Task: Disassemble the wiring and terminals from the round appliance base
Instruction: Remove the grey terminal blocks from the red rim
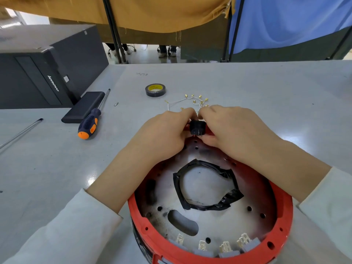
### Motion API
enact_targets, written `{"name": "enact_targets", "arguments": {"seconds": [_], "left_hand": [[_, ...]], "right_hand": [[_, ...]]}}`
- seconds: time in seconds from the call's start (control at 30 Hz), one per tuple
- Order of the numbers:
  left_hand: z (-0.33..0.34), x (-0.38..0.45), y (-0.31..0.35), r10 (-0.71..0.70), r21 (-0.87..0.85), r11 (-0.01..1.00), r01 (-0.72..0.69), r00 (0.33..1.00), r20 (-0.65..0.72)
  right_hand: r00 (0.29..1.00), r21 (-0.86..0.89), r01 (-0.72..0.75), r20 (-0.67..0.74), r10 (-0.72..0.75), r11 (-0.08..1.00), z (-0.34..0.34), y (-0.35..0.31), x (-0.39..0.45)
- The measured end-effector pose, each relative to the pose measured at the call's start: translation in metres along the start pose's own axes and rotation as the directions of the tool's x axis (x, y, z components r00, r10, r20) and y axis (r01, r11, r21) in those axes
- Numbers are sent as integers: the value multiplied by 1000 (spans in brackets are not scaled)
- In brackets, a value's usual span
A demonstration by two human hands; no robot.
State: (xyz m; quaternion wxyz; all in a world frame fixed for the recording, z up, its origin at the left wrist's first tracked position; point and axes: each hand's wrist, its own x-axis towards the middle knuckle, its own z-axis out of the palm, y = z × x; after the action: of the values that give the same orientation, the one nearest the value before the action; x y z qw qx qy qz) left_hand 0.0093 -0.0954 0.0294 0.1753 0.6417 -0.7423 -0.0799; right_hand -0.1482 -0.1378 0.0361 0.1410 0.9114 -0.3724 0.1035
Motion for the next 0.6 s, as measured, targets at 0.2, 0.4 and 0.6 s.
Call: {"name": "enact_targets", "arguments": {"seconds": [0.2, 0.4, 0.6], "left_hand": [[3, 3, 0, 42, 74, 996, -43, 999, 14], [13, 7, -9, 59, 192, 980, -44, 996, -73], [15, 11, -14, 76, 136, 989, -64, 994, -80]], "right_hand": [[990, -159, 127, 80, -115, 979, 7, 2, 7], [988, -165, 151, 52, -144, 975, 17, 3, 6], [989, -150, 146, 17, -145, 978, 14, 3, 3]]}}
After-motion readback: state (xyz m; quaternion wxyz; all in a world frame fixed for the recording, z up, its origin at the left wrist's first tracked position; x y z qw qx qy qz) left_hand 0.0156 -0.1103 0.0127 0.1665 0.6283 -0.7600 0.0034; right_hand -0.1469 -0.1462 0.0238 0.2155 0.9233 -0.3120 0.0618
